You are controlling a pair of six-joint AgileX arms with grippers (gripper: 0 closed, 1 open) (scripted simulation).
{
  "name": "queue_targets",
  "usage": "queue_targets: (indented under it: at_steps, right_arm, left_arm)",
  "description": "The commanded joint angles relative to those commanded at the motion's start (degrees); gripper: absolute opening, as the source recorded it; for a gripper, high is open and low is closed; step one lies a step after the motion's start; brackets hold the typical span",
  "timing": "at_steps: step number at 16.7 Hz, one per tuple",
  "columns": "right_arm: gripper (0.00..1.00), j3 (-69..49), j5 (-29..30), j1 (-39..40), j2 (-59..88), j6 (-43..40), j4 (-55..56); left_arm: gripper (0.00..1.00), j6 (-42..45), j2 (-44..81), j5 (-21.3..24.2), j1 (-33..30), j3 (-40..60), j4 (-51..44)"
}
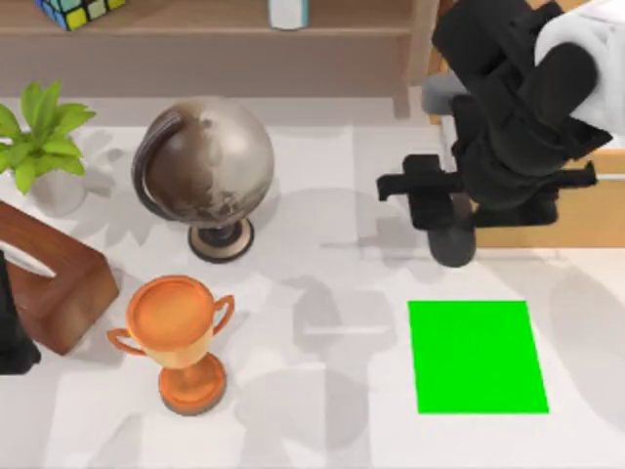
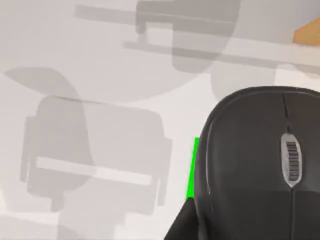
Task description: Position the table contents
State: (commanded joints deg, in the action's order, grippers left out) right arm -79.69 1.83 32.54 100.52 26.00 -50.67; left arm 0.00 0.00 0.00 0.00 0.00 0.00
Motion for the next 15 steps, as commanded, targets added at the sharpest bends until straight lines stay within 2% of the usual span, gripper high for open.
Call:
queue_targets:
  at_steps: [7, 15]
  right_arm:
    - [0.00, 13.8, 1.1, 1.2, 1.4, 5.9, 3.6]
    - [0.00, 15.8, 1.3, 1.1, 1.9, 6.9, 4.2]
  left_arm:
    - [1.00, 0.0, 0.0, 0.0, 0.0, 0.0, 0.0]
    - [1.00, 0.0, 0.0, 0.0, 0.0, 0.0, 0.0]
